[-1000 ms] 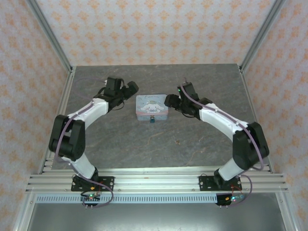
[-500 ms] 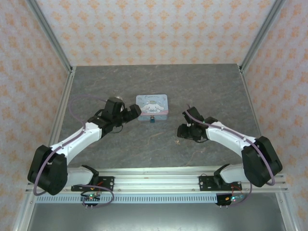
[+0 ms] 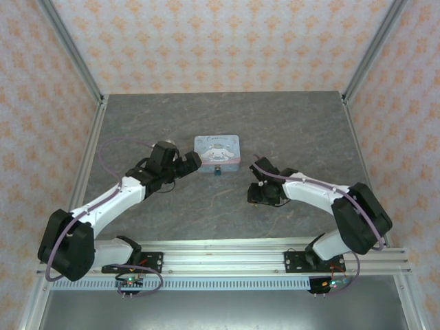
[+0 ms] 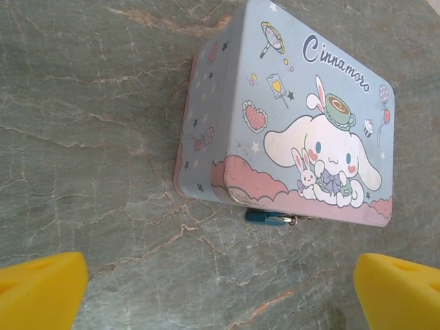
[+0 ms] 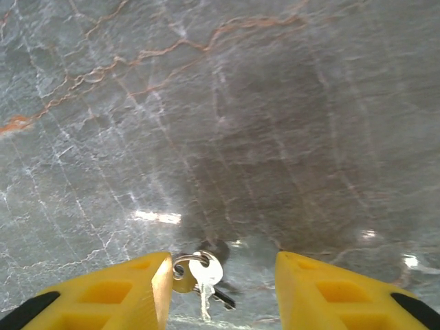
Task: Unlock the padlock with the key
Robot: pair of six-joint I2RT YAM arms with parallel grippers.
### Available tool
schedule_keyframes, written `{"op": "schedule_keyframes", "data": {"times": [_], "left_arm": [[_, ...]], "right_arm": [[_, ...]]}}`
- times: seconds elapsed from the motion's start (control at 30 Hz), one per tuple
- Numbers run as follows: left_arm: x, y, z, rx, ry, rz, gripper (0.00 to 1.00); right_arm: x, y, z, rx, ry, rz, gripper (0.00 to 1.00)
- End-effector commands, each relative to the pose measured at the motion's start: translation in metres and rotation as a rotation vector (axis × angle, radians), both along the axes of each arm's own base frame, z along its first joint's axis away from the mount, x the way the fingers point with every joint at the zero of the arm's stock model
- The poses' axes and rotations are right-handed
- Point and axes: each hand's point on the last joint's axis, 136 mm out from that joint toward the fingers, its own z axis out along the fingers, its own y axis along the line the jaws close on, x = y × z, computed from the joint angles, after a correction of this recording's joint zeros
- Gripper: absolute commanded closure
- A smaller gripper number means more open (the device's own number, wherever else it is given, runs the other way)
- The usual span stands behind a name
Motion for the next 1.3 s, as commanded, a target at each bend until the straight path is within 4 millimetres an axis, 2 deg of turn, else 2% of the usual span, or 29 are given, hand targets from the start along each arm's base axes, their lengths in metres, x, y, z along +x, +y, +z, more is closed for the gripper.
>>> {"op": "schedule_keyframes", "data": {"times": [0.0, 0.4, 0.57, 0.77, 0.97, 1.1, 1.13, 1.17, 1.2, 1.27], "left_arm": [[0.003, 0.002, 0.001, 0.020, 0.001, 0.014, 0.00], [0.007, 0.000, -0.001, 0.016, -0.003, 0.012, 0.00], [0.007, -0.001, 0.000, 0.014, -0.006, 0.012, 0.00], [0.008, -0.001, 0.000, 0.012, -0.007, 0.009, 0.00], [0.009, -0.002, 0.000, 0.010, -0.008, 0.008, 0.00], [0.010, -0.003, 0.000, 0.007, -0.008, 0.009, 0.00], [0.010, -0.003, 0.000, 0.005, -0.008, 0.007, 0.00], [0.010, -0.003, 0.000, 0.005, -0.009, 0.007, 0.00], [0.010, -0.003, -0.001, 0.007, -0.006, 0.007, 0.00], [0.009, -0.003, 0.000, 0.006, -0.007, 0.004, 0.00]], "right_arm": [[0.005, 0.002, 0.002, -0.032, -0.018, -0.002, 0.58], [0.008, 0.011, -0.005, -0.002, -0.003, -0.008, 0.73], [0.008, 0.015, -0.004, 0.003, 0.002, -0.001, 0.86], [0.011, 0.018, 0.009, 0.031, -0.022, -0.008, 1.00], [0.015, 0.035, 0.032, 0.115, -0.053, 0.003, 1.00], [0.015, 0.054, 0.042, 0.110, -0.066, 0.066, 1.00], [0.014, 0.058, 0.042, 0.099, -0.064, 0.083, 0.91], [0.014, 0.061, 0.042, 0.076, -0.066, 0.101, 0.75], [0.014, 0.062, 0.042, 0.049, -0.075, 0.115, 0.65], [0.016, 0.062, 0.042, 0.010, -0.090, 0.125, 0.55]]}}
